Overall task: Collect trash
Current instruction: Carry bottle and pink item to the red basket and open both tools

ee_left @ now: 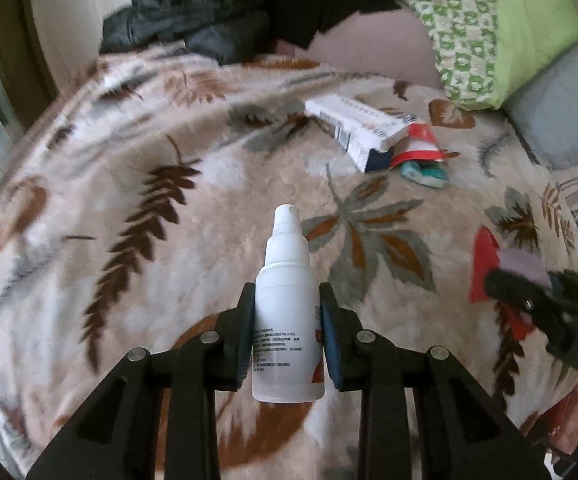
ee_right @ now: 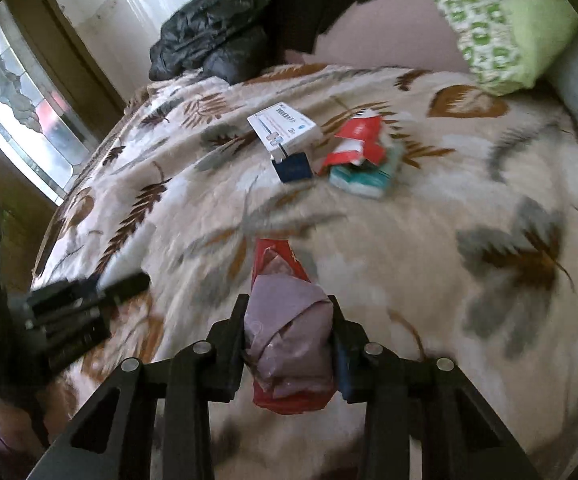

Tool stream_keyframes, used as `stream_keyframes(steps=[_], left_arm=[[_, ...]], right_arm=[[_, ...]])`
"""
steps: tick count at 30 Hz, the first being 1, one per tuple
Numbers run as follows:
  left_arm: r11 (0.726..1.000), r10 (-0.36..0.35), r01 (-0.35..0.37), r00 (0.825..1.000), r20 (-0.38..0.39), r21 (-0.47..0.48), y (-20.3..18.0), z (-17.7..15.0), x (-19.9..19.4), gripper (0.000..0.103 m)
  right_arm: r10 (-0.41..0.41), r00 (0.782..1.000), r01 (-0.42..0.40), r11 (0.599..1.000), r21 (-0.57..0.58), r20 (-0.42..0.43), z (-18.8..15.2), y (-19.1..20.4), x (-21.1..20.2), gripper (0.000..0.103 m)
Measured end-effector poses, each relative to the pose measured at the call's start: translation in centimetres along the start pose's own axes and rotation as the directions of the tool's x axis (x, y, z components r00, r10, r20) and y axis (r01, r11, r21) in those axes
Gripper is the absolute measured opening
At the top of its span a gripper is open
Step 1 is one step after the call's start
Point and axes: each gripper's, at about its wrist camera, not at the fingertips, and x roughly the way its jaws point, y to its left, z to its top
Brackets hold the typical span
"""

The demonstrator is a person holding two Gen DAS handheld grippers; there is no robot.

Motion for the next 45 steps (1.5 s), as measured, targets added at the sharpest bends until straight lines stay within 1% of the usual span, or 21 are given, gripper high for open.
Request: stream_keyframes(steps=[4,6,8,10,14,21,24,26,31,36,42,45], left_arm=[[1.0,0.008,-0.01,0.997,0.077,0.027,-1.8,-1.5,-4.7,0.029],[0.999,0.013,-0.017,0.994,0.108,0.033,-2.6,-2.1,-6.4,0.029],[0.999,0.001,-0.007,0.991,0.133,0.044,-3.5,-2.7,-8.3,0.029],[0.997,-0.013,0.002,0.989,0.149,0.077,-4.6,-3.3,-9.8,0.029],[0.988,0.003,-0.034,0.979,0.203,0.148,-6.8,-4.5,-12.4,0.029],[0.973,-0.02,-0.036,0.971,0.239,0.229,-10.1,-5.8,-14.8,0.029],[0.965,-0.045,-0.018,0.971,0.233,0.261,-11.4,-6.2,-15.2,0.029],[0.959,-0.073,0.007,0.973,0.221,0.284,-12.4,-6.5,-15.3,0.029],[0.929,-0.128,0.04,0.968,0.217,0.368,-16.0,-7.3,-15.6,0.029],[0.902,-0.186,0.09,0.964,0.192,0.423,-19.0,-7.6,-15.7,0.029],[0.855,-0.248,0.131,0.953,0.173,0.503,-22.9,-8.1,-16.1,0.029],[0.824,-0.282,0.158,0.947,0.153,0.544,-25.2,-8.5,-16.3,0.029]], right_arm=[[-0.013,0.997,0.01,0.999,0.041,0.07,-3.1,0.1,-4.4,0.038],[-0.03,0.993,0.023,0.998,0.056,0.119,-4.8,0.3,-6.7,0.038],[-0.047,0.986,0.036,0.997,0.074,0.158,-6.1,0.4,-8.6,0.038],[-0.052,0.982,0.035,0.995,0.095,0.182,-7.0,0.7,-10.0,0.038],[-0.064,0.972,0.035,0.991,0.129,0.225,-8.8,0.4,-13.0,0.038],[-0.095,0.958,0.044,0.981,0.191,0.271,-12.1,-0.9,-17.1,0.038],[-0.109,0.951,0.042,0.973,0.227,0.29,-13.2,-1.9,-18.5,0.038],[-0.126,0.946,0.05,0.967,0.248,0.3,-13.9,-2.5,-19.3,0.038],[-0.215,0.921,0.106,0.941,0.323,0.324,-16.1,-5.2,-22.0,0.038],[-0.278,0.905,0.122,0.895,0.429,0.321,-18.5,-8.9,-24.3,0.038],[-0.36,0.879,0.162,0.842,0.515,0.312,-20.9,-12.1,-26.6,0.038],[-0.418,0.856,0.19,0.802,0.566,0.305,-22.5,-13.7,-28.1,0.038]])
